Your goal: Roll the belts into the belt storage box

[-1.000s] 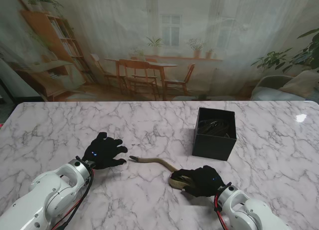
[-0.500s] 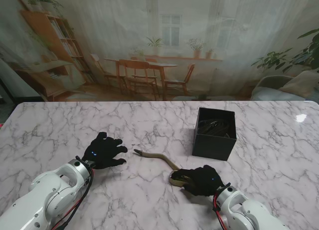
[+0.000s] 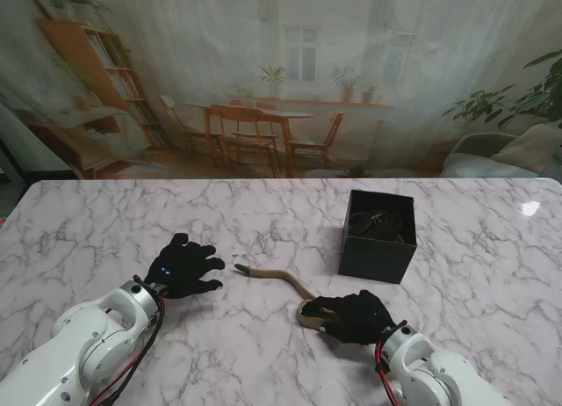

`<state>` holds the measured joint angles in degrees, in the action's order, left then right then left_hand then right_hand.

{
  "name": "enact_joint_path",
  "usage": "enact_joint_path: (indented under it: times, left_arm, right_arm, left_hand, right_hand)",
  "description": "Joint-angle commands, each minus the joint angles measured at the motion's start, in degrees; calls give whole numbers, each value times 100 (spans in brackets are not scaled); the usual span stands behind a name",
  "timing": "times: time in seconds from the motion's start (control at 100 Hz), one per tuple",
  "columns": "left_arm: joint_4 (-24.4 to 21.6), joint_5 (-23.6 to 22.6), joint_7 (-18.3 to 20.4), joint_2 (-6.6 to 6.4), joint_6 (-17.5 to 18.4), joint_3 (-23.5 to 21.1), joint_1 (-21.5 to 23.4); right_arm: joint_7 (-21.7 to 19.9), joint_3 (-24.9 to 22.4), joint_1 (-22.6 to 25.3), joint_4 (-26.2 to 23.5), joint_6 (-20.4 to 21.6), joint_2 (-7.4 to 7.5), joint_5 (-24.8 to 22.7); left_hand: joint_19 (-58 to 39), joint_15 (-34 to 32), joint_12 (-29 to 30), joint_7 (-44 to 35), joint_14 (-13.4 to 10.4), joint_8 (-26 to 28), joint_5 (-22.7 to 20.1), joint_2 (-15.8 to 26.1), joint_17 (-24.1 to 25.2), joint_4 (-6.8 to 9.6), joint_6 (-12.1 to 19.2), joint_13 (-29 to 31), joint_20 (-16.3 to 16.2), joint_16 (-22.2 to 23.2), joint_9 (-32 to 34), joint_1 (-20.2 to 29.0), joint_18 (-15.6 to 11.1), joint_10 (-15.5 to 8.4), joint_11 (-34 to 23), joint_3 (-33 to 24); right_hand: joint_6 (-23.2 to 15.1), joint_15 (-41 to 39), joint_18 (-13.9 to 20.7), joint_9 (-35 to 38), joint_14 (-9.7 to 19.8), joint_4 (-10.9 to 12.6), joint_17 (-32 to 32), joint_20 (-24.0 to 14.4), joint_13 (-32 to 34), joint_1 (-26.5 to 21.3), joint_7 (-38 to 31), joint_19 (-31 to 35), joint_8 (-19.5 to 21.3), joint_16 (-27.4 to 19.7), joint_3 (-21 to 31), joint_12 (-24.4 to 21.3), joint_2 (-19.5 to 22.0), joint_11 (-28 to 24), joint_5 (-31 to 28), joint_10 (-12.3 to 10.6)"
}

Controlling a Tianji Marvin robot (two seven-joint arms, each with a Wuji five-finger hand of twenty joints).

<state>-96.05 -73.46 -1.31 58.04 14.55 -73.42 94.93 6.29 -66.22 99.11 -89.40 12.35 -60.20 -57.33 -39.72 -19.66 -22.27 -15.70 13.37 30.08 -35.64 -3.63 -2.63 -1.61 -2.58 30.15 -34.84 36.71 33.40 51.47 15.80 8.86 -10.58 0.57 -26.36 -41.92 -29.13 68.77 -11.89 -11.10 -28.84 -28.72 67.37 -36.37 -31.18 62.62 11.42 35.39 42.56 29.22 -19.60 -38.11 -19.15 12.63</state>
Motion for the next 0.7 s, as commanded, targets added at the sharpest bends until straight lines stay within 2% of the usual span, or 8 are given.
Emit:
enact_joint_path:
  times: [0.0,0.12,0.32,0.41,0.55,0.56,0.65,0.69]
  left_arm:
    - [12,10,76,8,17,20,-6]
    - [14,19,78,9,14,25,-10]
    - [22,38,70,11,12,27,-12]
    - [25,44,73,11,12,31,-16]
    - [30,59,81,13,10,36,-22]
    - [30,60,81,13,10,36,-22]
    - [36,63,72,13,13,41,-26]
    - [41,64,64,13,16,45,-30]
  right_arm:
    - [-21,55,120,159,-18,32,-8]
    - [-37,52,127,165,5,17,109]
    - [6,40,134,205,86,-35,422]
    - [38,49,126,232,98,-39,438]
    - [187,101,72,333,119,-23,256]
    - [222,109,67,347,116,-22,223]
    - [513,179,9,467,95,-12,-16]
    - [724,236,-29,549,42,-10,-145]
  left_hand:
    - [171,142,36,78,41,-47,-18,200,111,95,-15,-44,-87,-46,-223,-113,249,22,102,80]
    - [174,139,34,73,39,-37,-12,193,108,96,14,-34,-88,-44,-214,-92,248,29,98,75]
    - [181,137,33,71,35,3,34,201,107,94,30,-33,-89,-41,-220,-77,250,13,98,75]
    - [182,136,32,80,43,11,46,201,103,94,35,-32,-92,-39,-213,-75,253,14,95,76]
    - [184,133,32,107,40,2,67,214,101,95,28,-28,-95,-36,-219,-81,251,14,96,78]
    - [184,134,32,109,40,1,70,215,101,95,30,-29,-95,-36,-218,-79,251,14,95,77]
    - [184,129,30,127,41,-14,84,224,101,95,15,-24,-97,-33,-217,-88,250,11,92,82]
    - [185,130,29,137,40,-24,91,219,105,97,6,-27,-98,-32,-220,-80,251,18,92,79]
  right_hand:
    - [-11,1443,-324,-231,520,554,108,-74,-251,-1167,158,-84,-174,-643,1181,-203,427,282,-153,-987]
    - [-160,1579,-411,-705,461,101,342,-67,-459,-1417,-145,-304,-17,-672,1616,-292,44,664,-876,-937]
    - [-398,1599,-421,-1039,534,-39,597,-104,-646,-1517,-722,-511,308,-621,1898,-458,-244,951,-1569,-992]
    - [-292,1596,-385,-1025,674,-53,660,-136,-656,-1190,-592,-563,296,-596,1803,-605,-427,1114,-1231,-1050]
    - [-62,1404,-216,-995,868,-172,568,-235,-652,-870,-172,-480,110,-421,1021,243,-1074,803,-379,-1285]
    - [-23,1330,-169,-994,919,-179,524,-248,-636,-797,-187,-437,110,-375,962,444,-1224,642,-169,-1350]
    - [20,1073,-59,-1045,985,-220,451,-258,-593,-561,-408,-334,157,-230,951,926,-1625,28,166,-1483]
    - [212,906,46,-1141,1056,-251,409,-274,-600,-384,-587,-240,187,-142,998,1140,-1785,-488,375,-1564]
